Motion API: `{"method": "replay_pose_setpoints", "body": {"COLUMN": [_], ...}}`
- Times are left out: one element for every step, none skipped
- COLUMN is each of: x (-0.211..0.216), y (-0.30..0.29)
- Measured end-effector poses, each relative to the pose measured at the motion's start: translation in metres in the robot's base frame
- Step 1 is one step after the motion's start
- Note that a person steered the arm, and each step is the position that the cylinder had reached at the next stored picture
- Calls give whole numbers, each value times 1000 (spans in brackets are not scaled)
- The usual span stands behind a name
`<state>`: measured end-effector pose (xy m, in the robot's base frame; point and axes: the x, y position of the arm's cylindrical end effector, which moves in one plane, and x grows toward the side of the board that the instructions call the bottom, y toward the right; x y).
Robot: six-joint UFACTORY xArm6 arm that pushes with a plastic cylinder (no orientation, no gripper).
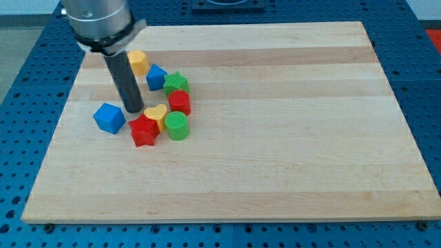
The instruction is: Move the blue cube to the bottom of the green star
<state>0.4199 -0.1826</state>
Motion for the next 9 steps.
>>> {"method": "replay_pose_setpoints", "body": {"x": [-4,1,18,40,50,34,20,17,17], "y": [-32,-65,-77,-77,-66,-40,5,56,66]}}
